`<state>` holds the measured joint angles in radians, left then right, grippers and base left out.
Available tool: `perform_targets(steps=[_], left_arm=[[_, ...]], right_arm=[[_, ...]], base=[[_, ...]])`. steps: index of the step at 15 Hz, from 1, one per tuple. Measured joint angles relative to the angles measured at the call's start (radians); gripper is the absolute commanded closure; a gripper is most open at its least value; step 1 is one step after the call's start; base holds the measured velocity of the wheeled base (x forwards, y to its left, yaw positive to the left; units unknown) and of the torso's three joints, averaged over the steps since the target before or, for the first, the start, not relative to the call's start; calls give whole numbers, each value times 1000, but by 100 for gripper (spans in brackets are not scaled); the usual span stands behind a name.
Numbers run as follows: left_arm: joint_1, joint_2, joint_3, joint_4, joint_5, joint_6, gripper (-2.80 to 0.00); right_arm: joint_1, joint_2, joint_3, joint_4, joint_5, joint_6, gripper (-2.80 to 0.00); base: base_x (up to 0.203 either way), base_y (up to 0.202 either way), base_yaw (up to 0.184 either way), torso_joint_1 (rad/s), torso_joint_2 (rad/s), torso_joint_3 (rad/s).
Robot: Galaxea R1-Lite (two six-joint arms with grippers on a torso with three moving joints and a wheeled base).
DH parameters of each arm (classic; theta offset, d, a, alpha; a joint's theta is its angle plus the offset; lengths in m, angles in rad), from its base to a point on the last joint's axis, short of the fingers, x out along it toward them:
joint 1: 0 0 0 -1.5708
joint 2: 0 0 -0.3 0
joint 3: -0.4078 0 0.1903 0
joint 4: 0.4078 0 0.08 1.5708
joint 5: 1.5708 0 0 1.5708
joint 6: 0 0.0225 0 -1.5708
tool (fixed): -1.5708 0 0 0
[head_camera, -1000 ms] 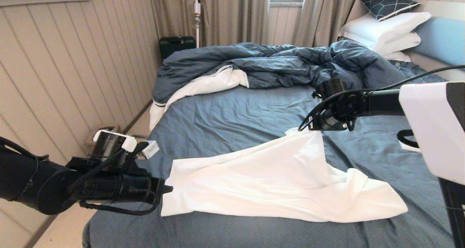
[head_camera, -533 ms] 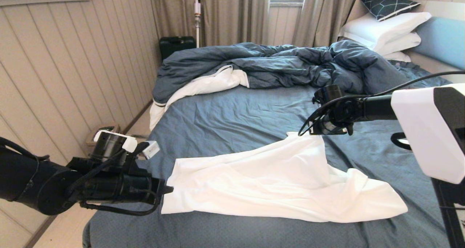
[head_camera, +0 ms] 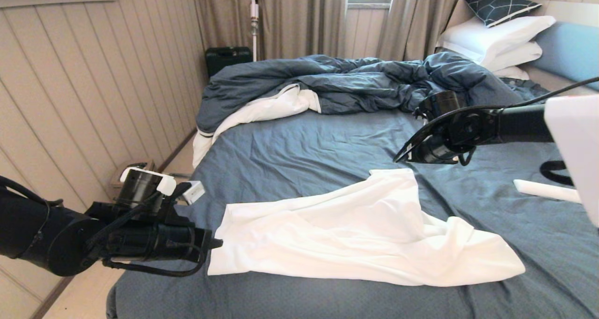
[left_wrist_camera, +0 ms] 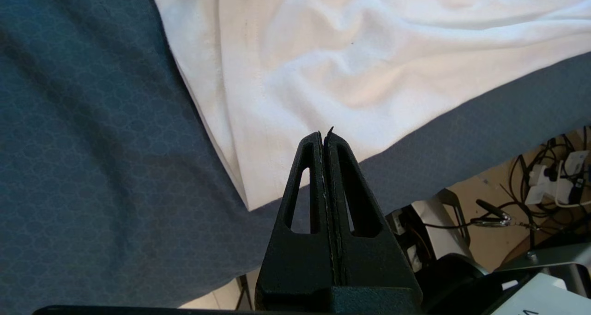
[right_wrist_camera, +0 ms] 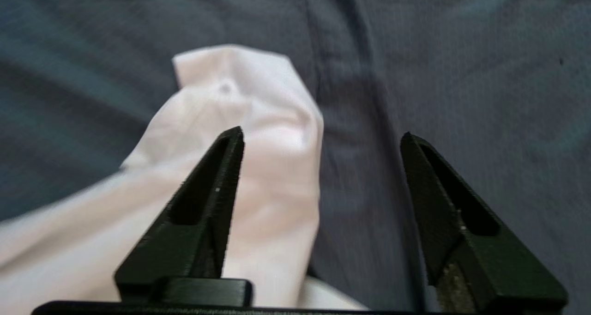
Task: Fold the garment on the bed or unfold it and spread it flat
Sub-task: Unford the white T-shirt
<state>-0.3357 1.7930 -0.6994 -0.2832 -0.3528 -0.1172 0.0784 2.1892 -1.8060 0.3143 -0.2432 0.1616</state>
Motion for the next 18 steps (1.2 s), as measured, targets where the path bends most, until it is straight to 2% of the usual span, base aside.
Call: perform_targets(steps=[5,7,9,10,12,15,18], left_arm=[[18,-3,-30,2,-1,-14,0],[40,1,-88,16,0,-51,0],[46,8,-114,32,0,-56,0],[48,11,-117,32,-2,-56,0],[49,16,-112,32,-3,-56,0],[50,25,-100,31,-3,-57,0],[49,32,-98,24,-1,-58,0]], right_arm=[[93,-225,336,175,22,9,-280],[125,-289,487,185,23,10,-280],[138,-332,602,150,25,10,-280],[136,-350,650,113,25,11,0],[133,-388,719,33,24,12,0],[133,-431,801,13,25,12,0],[97,-446,863,-18,54,12,0]], base=[[0,0,0,0,0,0],[0,0,0,0,0,0],[0,0,0,0,0,0],[0,0,0,0,0,0],[0,0,0,0,0,0],[0,0,0,0,0,0],[0,0,0,0,0,0]])
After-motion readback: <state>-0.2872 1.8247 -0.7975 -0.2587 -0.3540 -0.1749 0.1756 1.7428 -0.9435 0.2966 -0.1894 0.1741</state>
